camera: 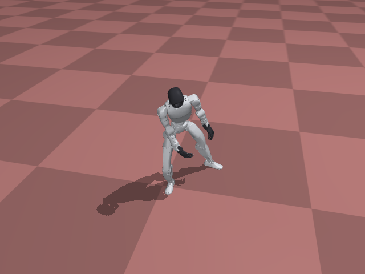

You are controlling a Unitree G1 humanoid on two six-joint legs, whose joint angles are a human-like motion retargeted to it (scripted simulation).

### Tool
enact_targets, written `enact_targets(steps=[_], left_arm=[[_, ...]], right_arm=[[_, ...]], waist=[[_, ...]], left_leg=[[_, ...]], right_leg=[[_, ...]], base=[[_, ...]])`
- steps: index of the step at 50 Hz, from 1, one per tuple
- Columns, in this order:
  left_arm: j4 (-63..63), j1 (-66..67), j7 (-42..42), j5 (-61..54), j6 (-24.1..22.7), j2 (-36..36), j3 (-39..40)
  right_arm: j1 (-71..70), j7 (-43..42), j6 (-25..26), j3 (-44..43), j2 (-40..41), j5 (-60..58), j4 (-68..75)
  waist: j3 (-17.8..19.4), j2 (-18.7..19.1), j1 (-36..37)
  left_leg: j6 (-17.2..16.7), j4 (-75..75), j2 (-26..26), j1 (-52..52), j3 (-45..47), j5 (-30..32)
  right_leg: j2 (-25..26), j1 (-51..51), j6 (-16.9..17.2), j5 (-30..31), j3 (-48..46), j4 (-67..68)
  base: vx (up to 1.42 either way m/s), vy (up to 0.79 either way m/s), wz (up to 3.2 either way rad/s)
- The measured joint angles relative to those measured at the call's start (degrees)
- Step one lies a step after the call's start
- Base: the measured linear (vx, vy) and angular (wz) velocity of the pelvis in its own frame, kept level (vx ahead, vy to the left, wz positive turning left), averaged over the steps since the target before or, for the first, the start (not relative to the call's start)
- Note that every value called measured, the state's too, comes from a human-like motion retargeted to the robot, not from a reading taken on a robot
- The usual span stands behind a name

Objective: Kungfu

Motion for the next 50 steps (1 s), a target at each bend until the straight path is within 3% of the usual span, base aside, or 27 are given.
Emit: enact_targets(steps=[3, 7, 14, 18, 23, 26, 28, 32, 34, 38, 40, 43, 46, 47, 50], left_arm=[[-2.33, -0.35, 0.98, 0.48, 0.40, -0.40, -0.75], [-4.79, -2.40, 1.19, -1.50, -0.65, -1.65, -2.00], [-12.39, -8.09, 3.85, 2.26, -4.72, -2.40, -2.97], [-21.91, -12.54, 2.88, 5.10, -8.02, -1.42, -3.85], [-38.84, -20.48, -0.23, 2.01, -12.20, 1.29, -7.94], [-51.23, -25.69, -2.89, -5.06, -12.18, 3.52, -11.79], [-60.09, -28.84, -5.33, -10.71, -11.71, 6.49, -13.85], [-76.46, -32.21, -9.59, -21.41, -9.90, 16.25, -12.53], [-81.49, -32.42, -10.39, -25.79, -11.01, 21.84, -9.19], [-85.67, -32.47, -9.97, -35.67, -15.42, 34.18, -2.09], [-86.16, -32.30, -12.21, -41.89, -16.71, 41.17, 1.60], [-87.60, -29.20, -22.60, -51.04, -12.90, 50.83, 10.37], [-90.36, -25.95, -29.88, -55.75, -9.23, 55.59, 18.07], [-91.30, -25.17, -29.75, -55.76, -9.18, 56.35, 19.77], [-93.63, -23.28, -21.20, -50.99, -10.40, 57.68, 22.66]], right_arm=[[1.55, 6.07, -4.36, 2.92, -2.37, 4.52, -1.85], [3.25, 16.53, -1.61, 4.50, -6.20, 4.19, -5.20], [6.69, 12.04, -5.00, 0.99, -11.34, 2.15, -16.13], [11.65, 10.79, -6.09, -5.76, -17.17, 4.20, -26.79], [24.63, 6.87, -4.21, -21.02, -26.34, 17.71, -36.95], [35.01, 7.78, -3.21, -32.98, -30.01, 27.24, -37.75], [41.20, 6.62, -2.88, -40.61, -31.07, 30.23, -35.62], [50.77, 0.62, -3.75, -51.61, -31.48, 32.66, -30.58], [54.49, -2.24, -5.67, -52.46, -30.94, 36.13, -29.59], [54.09, -6.75, -10.18, -44.79, -26.18, 40.27, -28.34], [48.47, -4.27, -8.58, -36.08, -22.32, 41.11, -25.95], [35.62, 10.03, 2.78, -20.11, -12.33, 40.91, -20.17], [27.35, 34.84, 13.71, -0.15, -5.50, 47.90, -20.50], [24.96, 39.82, 14.93, 4.86, -3.45, 48.30, -21.19], [19.30, 38.32, 10.81, 11.32, 2.47, 43.94, -22.42]], waist=[[-0.24, -0.50, -0.06], [-0.85, -1.62, -1.29], [-0.82, -3.17, -2.13], [-0.51, -3.84, -2.27], [0.18, -4.32, -0.53], [1.59, -2.84, 0.55], [1.84, -1.74, 1.14], [-1.87, -2.42, 4.46], [-3.70, -2.35, 6.15], [-6.55, -1.66, 9.98], [-8.14, -2.58, 11.96], [-10.10, -2.44, 13.22], [-10.98, -2.86, 15.69], [-11.40, -3.35, 16.83], [-12.75, -4.87, 19.41]], left_leg=[[0.00, -0.20, -1.04, 0.01, -0.35, -0.48], [0.00, -0.69, -3.06, 0.13, -0.64, -1.51], [0.00, -0.85, -3.71, -0.28, -1.04, -2.00], [0.00, -0.61, -3.60, -1.26, -2.11, -2.10], [0.00, 0.92, -2.72, -3.41, -4.28, -1.67], [0.09, 5.51, 1.79, -7.01, -6.34, -3.50], [2.88, 11.03, 5.11, -10.99, -7.07, -7.29], [13.91, 23.59, 7.59, -15.78, -1.91, -17.81], [13.48, 26.79, 7.37, -15.44, -1.12, -19.85], [4.91, 30.95, 2.82, -14.39, -8.73, -20.03], [3.04, 34.20, 0.63, -13.86, -9.84, -22.53], [3.84, 40.03, 1.08, -14.14, -7.02, -27.98], [5.04, 45.22, -0.90, -14.85, -7.54, -32.22], [5.53, 46.55, -1.82, -15.01, -7.59, -33.25], [6.31, 48.99, -3.37, -15.58, -7.81, -35.17]], right_leg=[[-1.02, 1.24, 0.54, 1.14, 0.30, -0.28], [-2.54, 1.55, 1.78, 2.87, 1.51, -0.67], [-2.75, 2.23, 3.36, 6.78, 1.86, -2.93], [-1.68, 2.91, 4.63, 9.49, 2.61, -4.85], [0.62, 6.65, 5.17, 12.87, 1.88, -9.22], [4.95, 12.66, 5.41, 15.04, -1.40, -14.27], [8.06, 16.26, 5.68, 17.30, -3.02, -18.75], [7.93, 19.63, 6.11, 22.84, -2.90, -26.35], [7.43, 22.73, 6.77, 25.72, -3.08, -30.05], [7.27, 30.58, 8.67, 32.59, -3.29, -38.62], [6.43, 32.86, 8.92, 36.25, -2.20, -42.69], [6.32, 36.77, 8.56, 41.36, -6.16, -48.92], [6.30, 40.82, 8.12, 44.62, -10.08, -54.81], [6.12, 41.86, 8.51, 45.11, -10.98, -56.16], [6.80, 44.15, 9.51, 45.00, -13.21, -58.56]], base=[[0.06, 0.11, 0.41], [0.08, 0.15, 0.32], [0.05, 0.10, 0.08], [0.03, 0.08, 0.14], [0.07, 0.13, 0.27], [0.11, 0.10, 0.56], [0.17, 0.17, 0.63], [0.32, 0.43, 0.42], [0.55, 0.67, 0.27], [0.64, 0.82, 0.03], [0.67, 0.88, -0.36], [0.57, 0.77, -0.23], [0.34, 0.54, 0.04], [0.28, 0.48, 0.26], [0.19, 0.23, 0.38]])
